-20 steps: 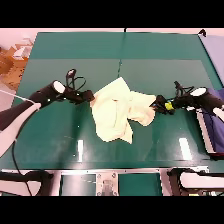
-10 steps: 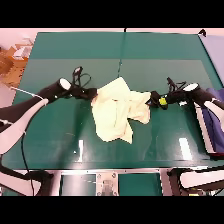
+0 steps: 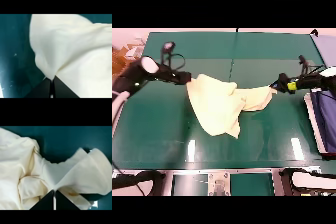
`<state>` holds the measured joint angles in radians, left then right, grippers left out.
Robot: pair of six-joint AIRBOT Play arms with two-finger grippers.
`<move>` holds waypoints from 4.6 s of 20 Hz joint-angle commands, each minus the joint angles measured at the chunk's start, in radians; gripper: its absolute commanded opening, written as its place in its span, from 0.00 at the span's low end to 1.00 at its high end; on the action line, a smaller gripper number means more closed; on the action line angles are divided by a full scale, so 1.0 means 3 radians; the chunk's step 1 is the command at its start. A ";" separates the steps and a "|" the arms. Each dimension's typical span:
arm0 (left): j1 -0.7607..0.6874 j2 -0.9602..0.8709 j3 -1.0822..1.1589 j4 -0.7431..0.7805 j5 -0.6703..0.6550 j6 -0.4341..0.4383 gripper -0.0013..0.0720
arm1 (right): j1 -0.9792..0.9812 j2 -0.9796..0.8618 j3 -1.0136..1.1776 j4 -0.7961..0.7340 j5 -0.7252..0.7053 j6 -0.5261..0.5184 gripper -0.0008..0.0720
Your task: Fold the shirts.
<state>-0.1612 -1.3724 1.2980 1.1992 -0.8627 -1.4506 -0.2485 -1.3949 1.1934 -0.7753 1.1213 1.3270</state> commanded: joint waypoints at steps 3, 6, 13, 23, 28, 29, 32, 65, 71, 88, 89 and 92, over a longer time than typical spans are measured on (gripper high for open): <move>0.0045 0.0855 0.0507 0.0225 -0.0198 0.0103 0.05 | -0.0249 0.0697 0.0635 0.0006 0.0234 0.0041 0.03; 0.0045 0.1236 0.1199 0.0225 -0.0320 0.0155 0.05 | -0.0366 0.1142 0.1372 0.0005 0.0326 0.0186 0.03; 0.0045 0.1551 0.2487 0.0322 -0.0736 0.0189 0.05 | -0.0579 0.1806 0.2445 -0.0009 0.0324 0.0595 0.03; 0.0045 0.1202 0.1829 0.0518 -0.1006 0.0145 0.05 | -0.0495 0.0888 0.2416 -0.0034 0.0310 0.0685 0.03; 0.0045 0.0390 0.0941 0.0394 -0.0924 0.0055 0.05 | -0.0084 -0.0347 0.2243 -0.0174 0.0304 0.0423 0.03; 0.0045 0.0184 0.0762 0.0319 -0.0807 0.0050 0.05 | -0.0009 -0.0589 0.2197 -0.0258 0.0290 0.0423 0.03; 0.0045 -0.0425 0.0483 -0.0084 -0.0324 0.0052 0.05 | 0.0134 -0.1266 0.2101 -0.0362 0.0173 0.0422 0.03; 0.0910 -0.0992 0.1314 0.0033 -0.1525 0.0151 0.67 | -0.0206 0.1551 -0.3352 -0.0140 -0.0731 0.0629 0.36; 0.0910 -0.0992 0.1314 0.0381 -0.1727 0.0148 0.67 | -0.0896 0.1459 -0.2049 -0.1389 -0.0251 0.0696 0.03; 0.0745 -0.0992 -0.0752 -0.0959 -0.1169 0.0556 0.67 | -0.0828 0.0309 -0.1302 -0.1167 -0.0243 0.0600 0.03; 0.0650 -0.0992 -0.0765 -0.0958 -0.1167 0.0651 0.67 | -0.0828 0.0309 -0.1302 -0.1166 -0.0243 0.0600 0.03; 0.0374 -0.0994 -0.0763 -0.0956 -0.1110 0.0717 0.65 | -0.0827 0.0309 -0.1302 -0.1167 -0.0228 0.0600 0.03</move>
<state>0.0113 -1.6661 1.0904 0.8936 -1.2552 -1.2728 -0.5011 -1.3006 0.8017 -1.1290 1.0496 1.5097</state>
